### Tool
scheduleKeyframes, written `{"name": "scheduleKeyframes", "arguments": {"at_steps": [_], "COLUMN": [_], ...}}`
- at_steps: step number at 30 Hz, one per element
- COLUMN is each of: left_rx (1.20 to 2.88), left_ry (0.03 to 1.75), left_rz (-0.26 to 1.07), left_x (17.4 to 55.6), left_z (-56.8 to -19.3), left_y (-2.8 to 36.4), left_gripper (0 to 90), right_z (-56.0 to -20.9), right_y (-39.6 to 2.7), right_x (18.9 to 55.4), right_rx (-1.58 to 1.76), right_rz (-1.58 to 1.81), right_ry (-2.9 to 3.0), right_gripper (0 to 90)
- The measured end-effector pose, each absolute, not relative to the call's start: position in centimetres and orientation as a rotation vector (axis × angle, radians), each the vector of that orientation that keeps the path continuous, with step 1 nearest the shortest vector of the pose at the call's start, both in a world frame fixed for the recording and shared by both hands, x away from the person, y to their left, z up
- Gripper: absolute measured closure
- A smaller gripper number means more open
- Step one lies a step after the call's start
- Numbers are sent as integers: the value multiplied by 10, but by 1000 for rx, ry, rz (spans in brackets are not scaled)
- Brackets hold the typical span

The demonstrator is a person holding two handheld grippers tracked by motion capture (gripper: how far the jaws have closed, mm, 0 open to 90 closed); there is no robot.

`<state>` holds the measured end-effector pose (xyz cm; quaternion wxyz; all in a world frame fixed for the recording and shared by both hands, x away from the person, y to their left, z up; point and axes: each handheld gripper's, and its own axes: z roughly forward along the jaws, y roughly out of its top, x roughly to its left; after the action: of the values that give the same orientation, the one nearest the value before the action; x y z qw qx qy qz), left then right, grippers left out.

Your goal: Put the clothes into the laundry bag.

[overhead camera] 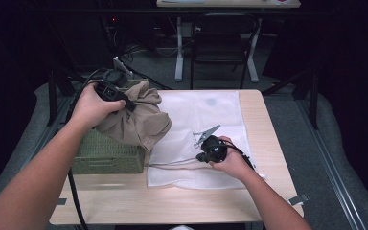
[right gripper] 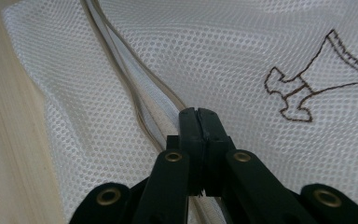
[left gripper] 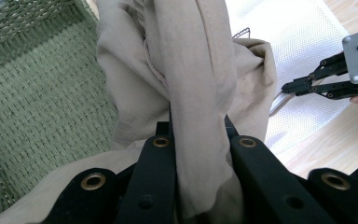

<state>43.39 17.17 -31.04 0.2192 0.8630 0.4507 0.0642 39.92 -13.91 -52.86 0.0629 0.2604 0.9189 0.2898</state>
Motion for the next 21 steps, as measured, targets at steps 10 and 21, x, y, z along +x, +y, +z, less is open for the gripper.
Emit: {"name": "scheduleKeyframes", "arguments": {"at_steps": [10, 21], "left_rx": [2381, 2379], "left_ry": [1222, 1225], "left_rz": [172, 166], "left_x": [425, 412], "left_z": [-307, -310], "left_y": [168, 172], "left_gripper": [847, 848], "right_z": [-501, -477], "right_y": [-136, -140], "right_x": [409, 419], "right_rx": [819, 859], "right_rz": [920, 1001], "right_ry": [2759, 2729], "right_gripper": [900, 900]}}
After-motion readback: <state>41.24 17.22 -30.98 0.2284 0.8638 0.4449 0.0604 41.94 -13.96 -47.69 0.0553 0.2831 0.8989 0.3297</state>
